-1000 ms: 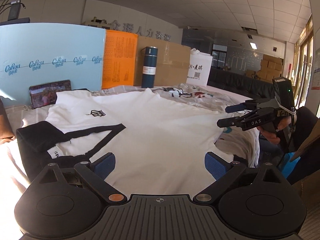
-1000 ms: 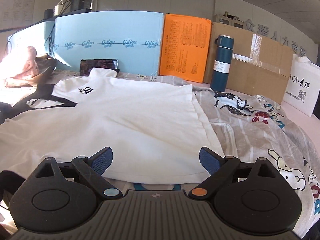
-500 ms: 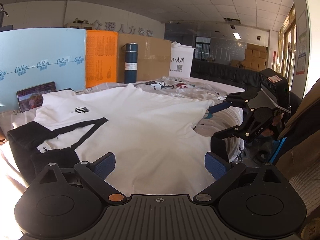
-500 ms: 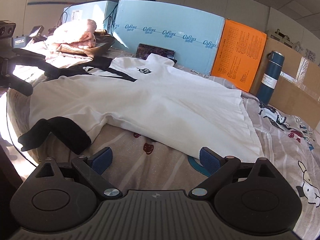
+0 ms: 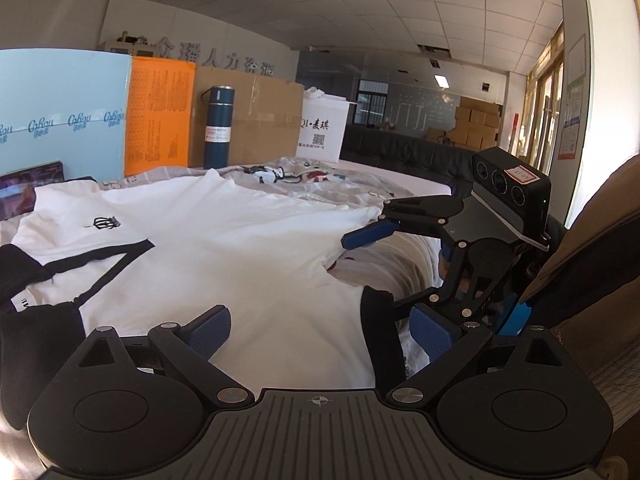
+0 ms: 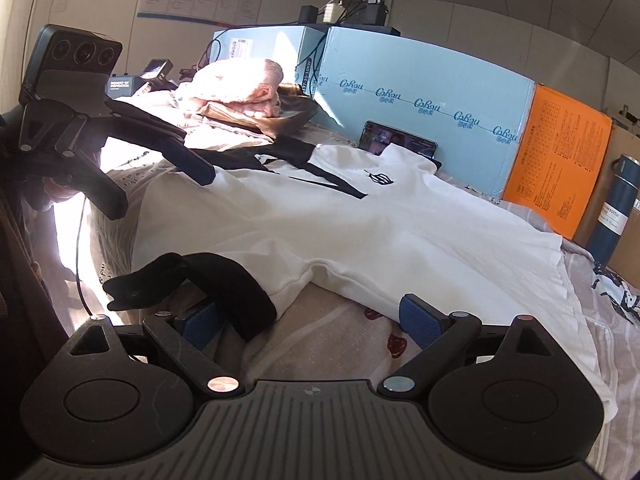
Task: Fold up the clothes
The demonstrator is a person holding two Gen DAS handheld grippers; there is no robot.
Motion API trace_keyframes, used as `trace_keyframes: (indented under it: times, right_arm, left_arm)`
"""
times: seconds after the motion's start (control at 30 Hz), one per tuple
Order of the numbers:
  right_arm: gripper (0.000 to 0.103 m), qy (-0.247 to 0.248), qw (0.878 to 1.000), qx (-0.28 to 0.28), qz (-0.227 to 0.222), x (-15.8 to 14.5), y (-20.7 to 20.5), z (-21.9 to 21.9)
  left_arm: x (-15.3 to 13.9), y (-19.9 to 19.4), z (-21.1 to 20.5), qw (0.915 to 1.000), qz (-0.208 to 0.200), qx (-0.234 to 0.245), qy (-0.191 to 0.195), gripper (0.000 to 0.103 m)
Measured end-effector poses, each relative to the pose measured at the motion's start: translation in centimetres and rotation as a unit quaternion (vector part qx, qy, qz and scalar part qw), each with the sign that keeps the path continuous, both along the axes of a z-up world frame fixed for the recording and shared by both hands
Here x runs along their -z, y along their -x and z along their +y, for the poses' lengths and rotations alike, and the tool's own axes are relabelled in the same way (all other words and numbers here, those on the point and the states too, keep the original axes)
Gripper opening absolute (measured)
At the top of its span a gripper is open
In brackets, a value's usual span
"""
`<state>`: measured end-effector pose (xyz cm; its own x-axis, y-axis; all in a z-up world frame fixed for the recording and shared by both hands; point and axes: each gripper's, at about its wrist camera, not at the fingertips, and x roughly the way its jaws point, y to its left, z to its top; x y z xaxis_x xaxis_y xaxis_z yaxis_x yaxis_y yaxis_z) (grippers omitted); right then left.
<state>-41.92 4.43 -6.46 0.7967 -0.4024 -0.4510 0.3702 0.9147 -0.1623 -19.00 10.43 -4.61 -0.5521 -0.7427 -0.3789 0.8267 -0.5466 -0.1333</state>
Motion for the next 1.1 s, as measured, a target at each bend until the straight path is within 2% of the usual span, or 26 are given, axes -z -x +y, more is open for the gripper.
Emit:
trace_keyframes:
  times: [0.2,0.37,0.47,0.6,0.7,0.73,0.77,0.8,0.87,0.97,1.1]
  right_arm:
    - [0.094,-0.021,0.999,-0.016,-0.041,-0.7,-1.2,-1.8]
    - [0.095,-0.076,0.993,0.007,-0.087,-1.3,-2.0,-4.2]
    - [0.095,-0.115,0.989,0.027,-0.088,-1.0,-2.6,-5.6]
    - [0.095,-0.137,0.986,0.044,-0.088,-0.7,-2.7,-6.3]
    - [0.095,-0.144,0.984,0.05,-0.096,-0.7,-2.2,-6.4]
    - [0.095,-0.146,0.983,0.052,-0.1,-0.7,-2.0,-6.4]
    - [0.095,-0.15,0.982,0.053,-0.105,-0.8,-1.8,-6.4]
    - [0.095,-0.153,0.981,0.053,-0.11,-0.8,-1.5,-6.4]
    - [0.095,-0.158,0.979,0.053,-0.118,-0.8,-1.0,-6.3]
    - [0.095,-0.162,0.977,0.056,-0.127,-1.0,-0.2,-6.0]
    - [0.095,-0.143,0.981,0.069,-0.114,-1.4,0.9,-5.0]
  left_arm:
    - [0.2,0.1,0.0,0.9999,0.007,0.003,-0.007,0.098]
    - [0.5,0.7,-0.3,0.9997,0.011,0.022,-0.004,0.098]
    - [1.1,1.0,-0.8,0.9999,0.002,0.008,-0.009,0.098]
    - [1.9,0.3,-1.4,0.9992,0.029,-0.015,-0.02,0.095]
    - [2.0,-0.1,-1.5,0.9988,0.034,-0.033,-0.012,0.072]
    - [2.0,-0.3,-1.6,0.9986,0.035,-0.039,-0.01,0.054]
    - [2.1,-0.5,-1.7,0.9983,0.036,-0.045,-0.008,0.041]
    - [2.2,-0.7,-1.8,0.998,0.037,-0.051,-0.006,0.037]
    - [2.1,-0.7,-1.7,0.9978,0.037,-0.055,0.002,0.02]
    - [1.6,-0.6,-1.7,0.9969,0.035,-0.064,0.028,0.013]
    - [0.3,-1.2,-2.0,0.992,0.041,-0.101,0.065,0.012]
